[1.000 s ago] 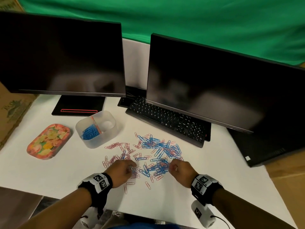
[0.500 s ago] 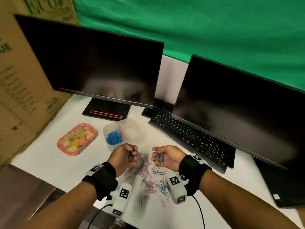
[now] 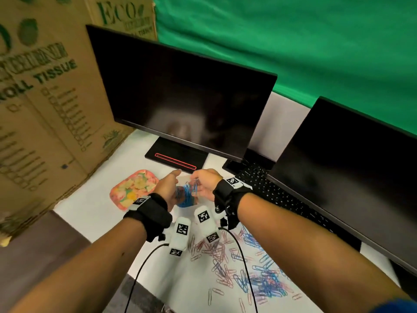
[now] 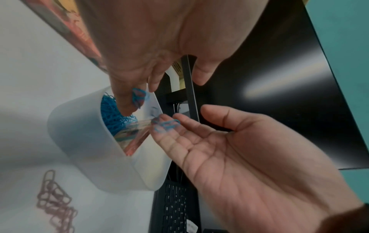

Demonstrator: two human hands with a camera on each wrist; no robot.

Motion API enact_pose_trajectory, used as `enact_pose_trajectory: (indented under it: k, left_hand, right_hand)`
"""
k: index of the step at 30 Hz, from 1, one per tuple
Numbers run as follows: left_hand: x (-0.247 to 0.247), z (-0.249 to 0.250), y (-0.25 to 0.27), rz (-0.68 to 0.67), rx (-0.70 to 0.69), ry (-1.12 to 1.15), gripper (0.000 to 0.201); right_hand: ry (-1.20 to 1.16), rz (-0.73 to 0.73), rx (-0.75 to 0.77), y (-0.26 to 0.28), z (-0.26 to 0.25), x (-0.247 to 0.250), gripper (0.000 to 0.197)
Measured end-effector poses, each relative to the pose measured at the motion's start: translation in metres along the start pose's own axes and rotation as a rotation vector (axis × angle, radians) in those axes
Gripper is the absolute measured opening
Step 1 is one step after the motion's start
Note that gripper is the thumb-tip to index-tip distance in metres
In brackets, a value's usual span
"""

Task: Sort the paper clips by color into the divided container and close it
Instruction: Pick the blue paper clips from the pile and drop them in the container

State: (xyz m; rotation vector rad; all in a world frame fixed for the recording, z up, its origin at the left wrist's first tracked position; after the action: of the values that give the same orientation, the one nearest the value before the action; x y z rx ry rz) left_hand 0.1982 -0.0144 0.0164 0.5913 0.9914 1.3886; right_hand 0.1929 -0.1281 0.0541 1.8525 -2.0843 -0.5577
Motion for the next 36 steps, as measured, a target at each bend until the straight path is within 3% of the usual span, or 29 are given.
enact_pose_trajectory:
  k: [6, 9, 11, 14, 17, 19, 21, 23, 26, 30, 36]
  left_hand:
    - [0.005, 0.007, 0.004, 0.102, -0.062, -0.171, 0.044]
    - [-0.013, 0.013, 0.014, 0.116, -0.266, -0.4, 0.015]
    - [-0.034, 0.009, 0.025, 0.081, -0.462, -0.608, 0.016]
    - [-0.063, -0.03, 0.031, -0.004, -0.576, -0.996, 0.022]
    - [-0.076, -0.084, 0.026, -0.017, -0.598, -1.361, 0.023]
    - [-0.08, -0.12, 0.021, -0.014, -0.597, -1.598, 0.017]
    - [-0.083, -0.151, 0.02, -0.057, -0.639, -1.763, 0.023]
    - [-0.084, -0.172, 0.023, -0.101, -0.682, -1.837, 0.024]
    - [-0.078, -0.176, 0.02, -0.056, -0.689, -1.839, 0.02]
    - [-0.065, -0.167, 0.008, 0.061, -0.642, -1.835, 0.016]
    - [-0.073, -0.173, 0.008, 0.093, -0.667, -1.859, 0.018]
  right_hand:
    - [0.037, -0.039, 0.005, 0.0, 0.002, 0.012, 0.033]
    - [0.095, -0.054, 0.06, 0.011, 0.005, 0.046, 0.026]
    - [0.207, -0.039, 0.126, 0.019, 0.016, 0.079, 0.015]
    - [0.497, 0.003, 0.196, 0.038, 0.05, 0.13, 0.028]
    - [0.941, -0.025, 0.25, 0.063, 0.081, 0.158, 0.023]
    - [1.083, -0.093, 0.251, 0.077, 0.103, 0.16, 0.025]
    - [1.144, -0.148, 0.264, 0.086, 0.123, 0.156, 0.029]
    - [1.201, -0.223, 0.298, 0.092, 0.138, 0.145, 0.032]
    - [1.3, -0.293, 0.326, 0.098, 0.152, 0.136, 0.034]
    - [1.315, -0.27, 0.356, 0.102, 0.155, 0.145, 0.03]
    - [1.282, -0.235, 0.397, 0.104, 0.152, 0.149, 0.026]
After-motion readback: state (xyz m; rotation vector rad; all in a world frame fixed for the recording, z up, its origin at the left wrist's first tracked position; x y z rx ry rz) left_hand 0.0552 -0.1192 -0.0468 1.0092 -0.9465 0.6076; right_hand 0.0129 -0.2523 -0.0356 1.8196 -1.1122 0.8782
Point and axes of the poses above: each hand's wrist, its own y-axis away from the middle knuckle, its own x-axis out of the back of the hand, z = x × y, the point moved 10 cm from there along -y, towards the middle knuckle, and after that the axes turned 14 degrees about x, right-handed, at the moved point
